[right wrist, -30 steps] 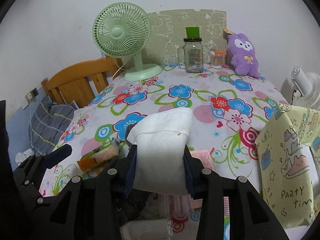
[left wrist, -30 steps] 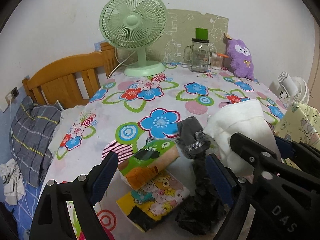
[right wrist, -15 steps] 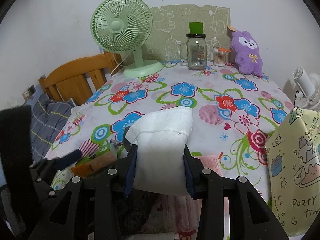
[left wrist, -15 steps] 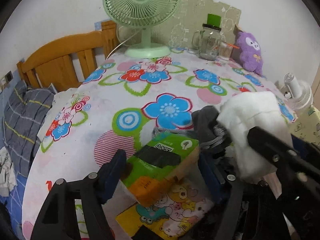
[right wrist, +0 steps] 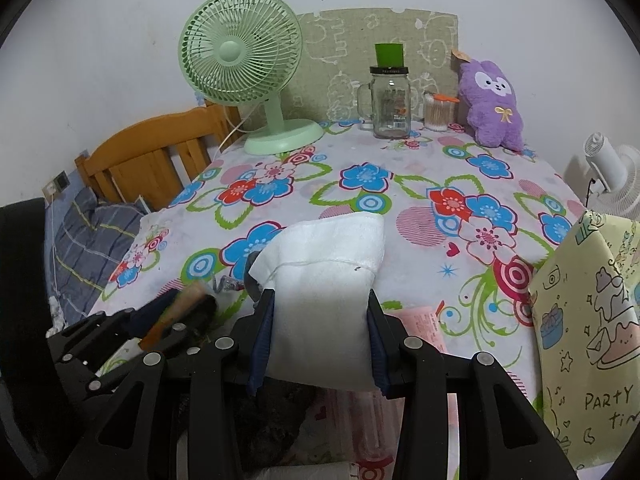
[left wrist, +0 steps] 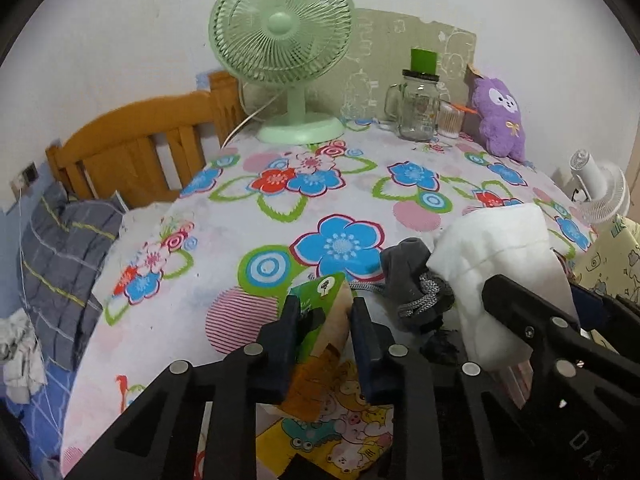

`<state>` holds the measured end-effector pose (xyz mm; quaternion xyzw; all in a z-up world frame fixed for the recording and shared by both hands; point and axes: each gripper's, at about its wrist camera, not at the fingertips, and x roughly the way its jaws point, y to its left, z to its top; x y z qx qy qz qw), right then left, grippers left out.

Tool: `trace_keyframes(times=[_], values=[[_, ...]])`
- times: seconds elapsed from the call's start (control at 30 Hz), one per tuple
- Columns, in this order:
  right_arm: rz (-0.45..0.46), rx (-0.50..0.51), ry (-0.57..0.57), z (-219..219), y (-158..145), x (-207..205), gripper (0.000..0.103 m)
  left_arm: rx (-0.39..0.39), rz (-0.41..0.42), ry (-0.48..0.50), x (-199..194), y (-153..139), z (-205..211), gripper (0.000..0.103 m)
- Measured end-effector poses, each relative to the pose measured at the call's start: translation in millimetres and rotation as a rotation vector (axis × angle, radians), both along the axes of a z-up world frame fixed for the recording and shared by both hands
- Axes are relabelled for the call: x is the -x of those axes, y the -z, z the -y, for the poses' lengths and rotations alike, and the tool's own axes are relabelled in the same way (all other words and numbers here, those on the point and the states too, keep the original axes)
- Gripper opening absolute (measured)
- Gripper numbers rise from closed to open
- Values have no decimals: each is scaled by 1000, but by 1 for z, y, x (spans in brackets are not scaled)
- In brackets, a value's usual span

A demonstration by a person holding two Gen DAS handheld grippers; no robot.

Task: Organize soft objects
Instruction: 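Grasp the green-and-orange box with the left gripper while the right gripper holds the white cloth, then carry the white cloth with the right gripper while the left carries the green box to the yellow box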

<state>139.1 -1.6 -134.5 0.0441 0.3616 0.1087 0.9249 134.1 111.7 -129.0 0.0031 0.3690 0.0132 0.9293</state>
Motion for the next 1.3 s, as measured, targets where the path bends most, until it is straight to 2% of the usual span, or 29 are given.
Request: trace_keyframes(times=[0.3,1.07,1.3], values=[[5,-18,9,10,-14,6,44,-68,28,16,9,-21,14,21],[99,-19,22,60,-68,53,44,3,110,60,55,-72,59,21],[134,-17,36,80,-83,72,44,-2,133,78,72,-86,79,21]])
